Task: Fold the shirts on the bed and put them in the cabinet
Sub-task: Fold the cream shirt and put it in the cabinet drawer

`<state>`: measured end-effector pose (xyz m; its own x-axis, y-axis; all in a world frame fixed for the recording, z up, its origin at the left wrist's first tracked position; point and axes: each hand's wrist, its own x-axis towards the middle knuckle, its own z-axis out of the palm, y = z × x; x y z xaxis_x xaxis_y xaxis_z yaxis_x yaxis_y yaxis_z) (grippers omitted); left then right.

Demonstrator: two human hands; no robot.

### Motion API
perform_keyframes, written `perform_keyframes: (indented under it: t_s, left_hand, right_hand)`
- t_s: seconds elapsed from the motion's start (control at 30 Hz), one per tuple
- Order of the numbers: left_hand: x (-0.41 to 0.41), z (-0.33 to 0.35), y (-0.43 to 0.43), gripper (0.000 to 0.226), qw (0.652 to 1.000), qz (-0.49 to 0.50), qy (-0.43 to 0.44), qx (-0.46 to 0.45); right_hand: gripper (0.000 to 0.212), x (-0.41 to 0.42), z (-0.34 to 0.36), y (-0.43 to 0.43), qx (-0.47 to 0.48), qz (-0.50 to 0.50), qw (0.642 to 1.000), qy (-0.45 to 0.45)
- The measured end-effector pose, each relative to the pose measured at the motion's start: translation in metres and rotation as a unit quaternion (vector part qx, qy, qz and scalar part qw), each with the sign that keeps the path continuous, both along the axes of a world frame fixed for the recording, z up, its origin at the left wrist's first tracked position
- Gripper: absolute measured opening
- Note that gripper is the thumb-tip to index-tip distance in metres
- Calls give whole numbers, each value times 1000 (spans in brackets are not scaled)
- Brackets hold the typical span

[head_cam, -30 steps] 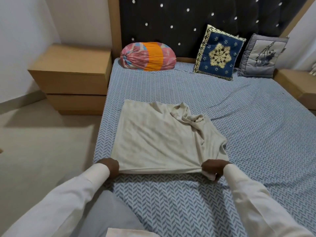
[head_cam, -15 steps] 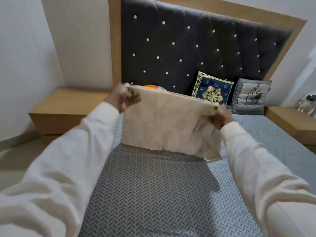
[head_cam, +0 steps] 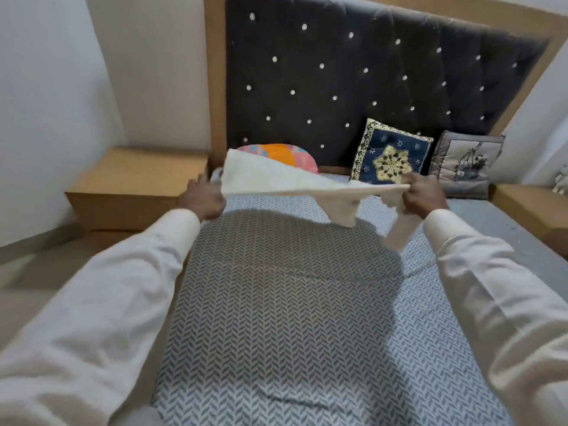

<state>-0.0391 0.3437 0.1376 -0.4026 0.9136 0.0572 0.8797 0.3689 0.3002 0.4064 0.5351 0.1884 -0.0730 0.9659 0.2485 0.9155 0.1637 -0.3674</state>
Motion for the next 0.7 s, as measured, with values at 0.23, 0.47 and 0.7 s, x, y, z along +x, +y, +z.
perform_keyframes:
  t_s: [0.23, 0.47, 0.7]
  left_hand:
    - [41, -137, -86, 58, 967, -68, 85, -232]
    - [90, -194, -167, 61, 940, -74, 74, -324]
    - [127, -204, -222, 55, 928, -67, 151, -334]
  right_hand:
    - [30, 38, -141, -74, -122, 23, 972, -198]
    - [37, 67, -216, -173, -170, -18, 946, -276]
    - [31, 81, -250, -243, -200, -99, 950, -218]
